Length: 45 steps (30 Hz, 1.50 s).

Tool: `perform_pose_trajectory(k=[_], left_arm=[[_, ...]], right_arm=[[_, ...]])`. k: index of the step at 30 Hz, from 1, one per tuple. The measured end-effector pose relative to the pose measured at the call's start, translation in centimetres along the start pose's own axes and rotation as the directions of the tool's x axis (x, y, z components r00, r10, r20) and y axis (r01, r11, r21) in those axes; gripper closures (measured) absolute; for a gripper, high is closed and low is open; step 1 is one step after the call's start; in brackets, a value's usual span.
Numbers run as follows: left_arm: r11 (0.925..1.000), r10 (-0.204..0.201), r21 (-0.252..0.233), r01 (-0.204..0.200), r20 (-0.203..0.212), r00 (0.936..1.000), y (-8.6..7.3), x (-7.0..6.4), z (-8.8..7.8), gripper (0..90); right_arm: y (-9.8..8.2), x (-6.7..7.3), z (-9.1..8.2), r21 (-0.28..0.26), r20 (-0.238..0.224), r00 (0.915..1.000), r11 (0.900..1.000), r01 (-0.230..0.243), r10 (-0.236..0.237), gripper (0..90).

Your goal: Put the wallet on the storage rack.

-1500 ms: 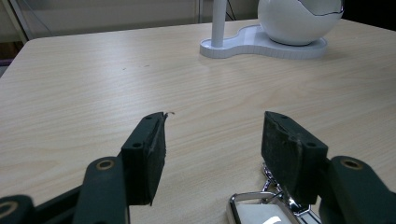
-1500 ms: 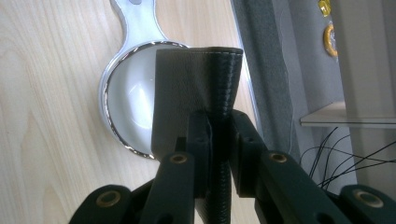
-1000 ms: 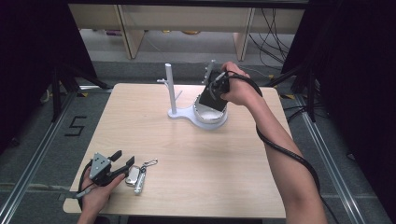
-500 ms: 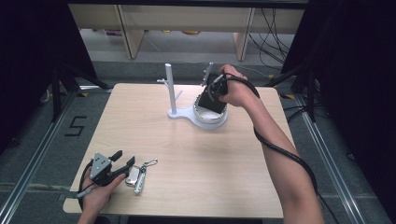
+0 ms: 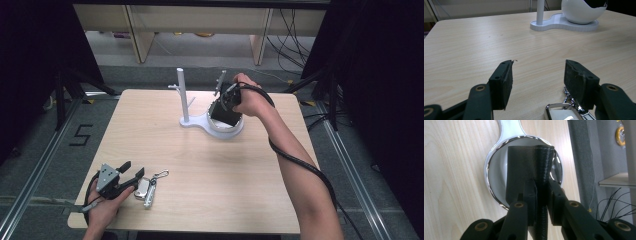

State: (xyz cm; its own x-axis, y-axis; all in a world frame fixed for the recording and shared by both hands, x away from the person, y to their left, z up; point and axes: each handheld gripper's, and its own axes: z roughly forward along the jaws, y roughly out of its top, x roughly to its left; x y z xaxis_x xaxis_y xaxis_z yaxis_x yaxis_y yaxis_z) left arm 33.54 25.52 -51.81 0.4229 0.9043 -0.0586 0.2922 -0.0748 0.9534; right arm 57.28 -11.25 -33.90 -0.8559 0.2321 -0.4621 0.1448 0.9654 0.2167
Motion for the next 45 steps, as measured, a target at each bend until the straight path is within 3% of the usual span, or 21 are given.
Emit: perform_pose_trajectory(k=[5,6,9,11,12,16,21,22,23,26,31,32,34,36,38,40,45], left_arm=[[1.0000,0.000,-0.004,0.000,0.001,1.0000,0.0,0.1,0.0,39.8],[1.0000,0.001,0.004,-0.001,-0.003,1.0000,0.0,0.1,-0.1,39.8],[1.0000,0.001,-0.002,-0.001,0.000,1.0000,0.0,0.1,0.0,39.8],[0.9999,0.000,-0.011,0.000,0.004,1.0000,-0.1,0.1,0.0,39.8],[0.9999,0.001,-0.010,-0.001,0.004,1.0000,-0.1,0.1,0.0,39.8],[0.9999,-0.001,-0.010,0.001,0.004,1.0000,-0.1,0.1,0.0,39.8],[1.0000,0.000,0.002,0.000,-0.001,1.0000,0.0,0.0,0.0,39.8],[1.0000,-0.001,0.004,0.001,-0.002,1.0000,0.0,0.0,0.0,39.8],[1.0000,0.000,0.003,0.000,-0.001,1.0000,0.0,0.1,0.0,39.8],[1.0000,-0.001,0.002,0.001,-0.001,1.0000,0.0,0.0,0.0,39.8],[1.0000,0.001,0.002,-0.001,-0.002,1.0000,0.0,0.1,0.0,39.8],[1.0000,0.002,0.003,-0.002,-0.002,1.0000,0.0,0.1,0.0,39.8],[1.0000,-0.001,-0.010,0.001,0.002,1.0000,0.0,0.1,0.1,39.8],[0.9999,0.001,-0.011,-0.001,0.002,1.0000,0.0,0.0,0.0,39.8],[1.0000,0.002,-0.005,-0.002,0.000,1.0000,0.0,0.0,0.0,39.7],[1.0000,0.003,-0.006,-0.003,0.001,1.0000,0.0,0.0,0.0,39.8],[1.0000,0.006,-0.005,-0.006,0.001,1.0000,0.1,0.0,0.1,39.7]], right_arm=[[0.1,0.2,0.7,0.008,-0.020,0.9995,1.000,-0.022,0.023,79.1],[0.1,0.0,0.9,-0.007,-0.011,0.9999,1.000,0.013,-0.013,79.0],[0.1,0.3,1.1,0.014,-0.035,0.9985,0.999,-0.041,0.041,78.4],[0.0,0.3,1.3,0.011,-0.035,0.9986,0.999,-0.038,0.039,77.8],[-0.1,0.1,1.5,-0.006,-0.027,0.9996,1.000,-0.014,0.013,77.0],[-0.2,0.0,1.6,-0.011,-0.010,0.9990,0.999,-0.043,0.043,69.9],[-0.7,-0.9,1.3,-0.053,0.063,0.9964,0.997,-0.054,0.057,58.4],[-0.7,-0.8,1.2,-0.048,0.069,0.9944,0.996,-0.077,0.081,57.5],[-0.9,-1.1,1.2,-0.055,0.080,0.9952,0.997,-0.052,0.057,57.1],[-1.3,-0.8,0.9,-0.046,0.085,0.9870,0.990,-0.133,0.137,55.9],[-2.1,-0.8,0.6,-0.075,0.080,0.9813,0.983,-0.169,0.175,54.5],[-2.2,-0.9,0.5,-0.080,0.081,0.9834,0.985,-0.156,0.162,54.4],[-2.5,-0.8,0.3,-0.094,0.074,0.9815,0.981,-0.169,0.176,54.6],[-2.7,-0.5,0.1,-0.106,0.055,0.9717,0.969,-0.223,0.230,54.7],[-3.0,-0.3,-0.2,-0.120,0.051,0.9669,0.963,-0.243,0.250,54.7],[-3.3,0.1,-0.6,-0.139,0.019,0.9574,0.949,-0.283,0.288,54.8],[-4.3,1.1,-1.4,-0.172,0.010,0.9466,0.933,-0.316,0.322,52.8]])
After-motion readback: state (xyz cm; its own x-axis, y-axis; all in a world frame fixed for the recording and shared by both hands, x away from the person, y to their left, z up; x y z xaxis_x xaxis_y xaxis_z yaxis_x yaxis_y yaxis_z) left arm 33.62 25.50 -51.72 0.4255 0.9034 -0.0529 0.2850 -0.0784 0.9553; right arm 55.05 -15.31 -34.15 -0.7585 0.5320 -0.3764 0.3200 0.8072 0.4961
